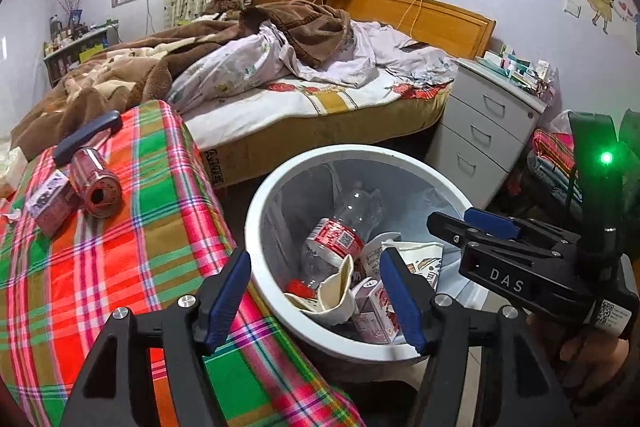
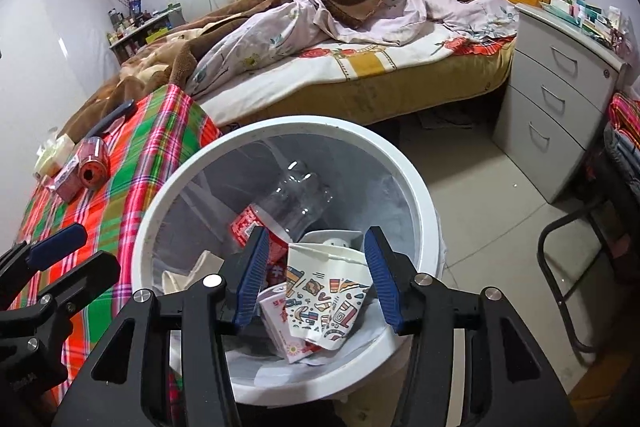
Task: Collect trash
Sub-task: 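Move both open grippers back over the bed toward the remaining trash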
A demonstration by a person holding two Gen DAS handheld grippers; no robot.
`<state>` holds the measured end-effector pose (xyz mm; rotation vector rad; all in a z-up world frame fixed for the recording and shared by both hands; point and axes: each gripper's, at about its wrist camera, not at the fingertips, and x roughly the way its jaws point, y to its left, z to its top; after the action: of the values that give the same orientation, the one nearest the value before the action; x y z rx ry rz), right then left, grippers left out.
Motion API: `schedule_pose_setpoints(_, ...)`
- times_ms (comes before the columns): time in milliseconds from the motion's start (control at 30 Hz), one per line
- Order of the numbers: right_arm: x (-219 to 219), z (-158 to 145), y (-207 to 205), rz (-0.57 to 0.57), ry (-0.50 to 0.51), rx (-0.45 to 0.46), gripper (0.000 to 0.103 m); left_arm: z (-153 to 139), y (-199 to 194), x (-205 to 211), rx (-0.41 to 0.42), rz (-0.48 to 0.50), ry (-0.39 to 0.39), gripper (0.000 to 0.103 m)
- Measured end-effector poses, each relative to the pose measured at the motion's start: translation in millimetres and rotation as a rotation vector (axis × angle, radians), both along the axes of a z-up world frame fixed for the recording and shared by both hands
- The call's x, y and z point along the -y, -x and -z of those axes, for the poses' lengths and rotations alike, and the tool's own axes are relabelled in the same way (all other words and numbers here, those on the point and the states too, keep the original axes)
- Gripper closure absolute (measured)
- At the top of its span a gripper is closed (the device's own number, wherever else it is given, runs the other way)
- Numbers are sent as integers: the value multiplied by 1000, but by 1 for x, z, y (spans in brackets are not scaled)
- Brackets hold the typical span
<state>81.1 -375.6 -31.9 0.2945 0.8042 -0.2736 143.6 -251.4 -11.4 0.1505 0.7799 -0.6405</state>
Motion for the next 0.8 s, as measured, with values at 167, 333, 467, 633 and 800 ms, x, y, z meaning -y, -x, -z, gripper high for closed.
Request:
schedule_pose_setpoints(167, -8, -6, 1, -11, 2, 20, 52, -7, 4, -12, 9, -23, 12, 36)
schedule_pose_setpoints(333, -17, -13, 2, -29, 11, 41, 52, -14, 10, -25, 25, -40, 18, 36)
schedule_pose_setpoints(467, -25, -18, 2, -47, 13, 58, 52, -19, 14, -37, 35, -59, 23, 36)
schedule_pose_setpoints(633, -39, -23, 1, -71, 19, 73, 52, -25, 19, -53, 61, -89, 21, 36)
schedule_pose_setpoints(800, -54, -28, 0, -104, 20, 92, 52, -30, 24, -74, 68, -123, 34, 36)
